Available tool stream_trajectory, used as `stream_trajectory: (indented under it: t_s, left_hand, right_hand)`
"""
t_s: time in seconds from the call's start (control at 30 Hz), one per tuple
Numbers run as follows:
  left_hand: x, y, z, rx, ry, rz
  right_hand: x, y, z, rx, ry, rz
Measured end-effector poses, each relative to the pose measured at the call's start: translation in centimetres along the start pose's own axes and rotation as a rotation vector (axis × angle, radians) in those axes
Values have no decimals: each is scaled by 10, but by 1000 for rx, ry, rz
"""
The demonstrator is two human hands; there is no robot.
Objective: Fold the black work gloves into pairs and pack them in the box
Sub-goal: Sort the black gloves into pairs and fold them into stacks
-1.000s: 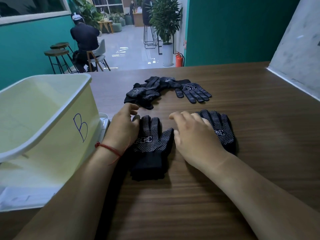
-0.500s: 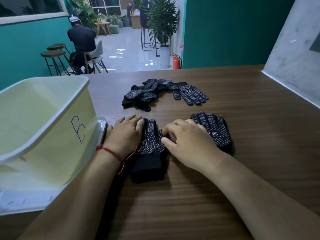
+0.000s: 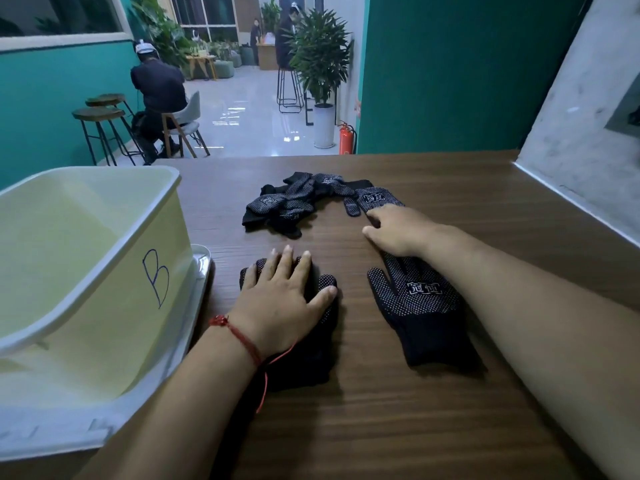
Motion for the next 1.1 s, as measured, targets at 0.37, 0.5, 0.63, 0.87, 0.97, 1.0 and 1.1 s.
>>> stream_trajectory:
  t_s: [0.37,0.5,0.63,0.87,0.97,1.0,1.1]
  left_hand:
    - [-1,0,2,0,3,-13]
    - [1,2,1,-5,-7,-17]
    - [-7,4,-2,-1,36,-39]
    - [0,5,-4,-32,11,-30]
    - [1,4,-3,-21,15,-46]
    - [0,3,-3,-16,17,-49]
    - [-1,-1,-3,-3,84,-75]
  right_hand:
    - [-13,-6,-10,102,-49,-158]
    - [-5,-10,1,-12,-59,-2]
    - [-7,-15,0,73,25,-82]
    - [-4,-17,-2,153,101,-167]
    - [-4,-17,0,155,134,-198]
    - [-5,-17,1,146,144,-198]
    - [-9,-13,1,125,49,-204]
Point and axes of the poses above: each hand's wrist, its own y-axis away from the middle knuckle, its own x-axis out of the palm, z = x × y, the point moved 1 cm from there along -y, towards the middle knuckle, and after that the axes turned 12 degrees about y, right-handed, at the moved point
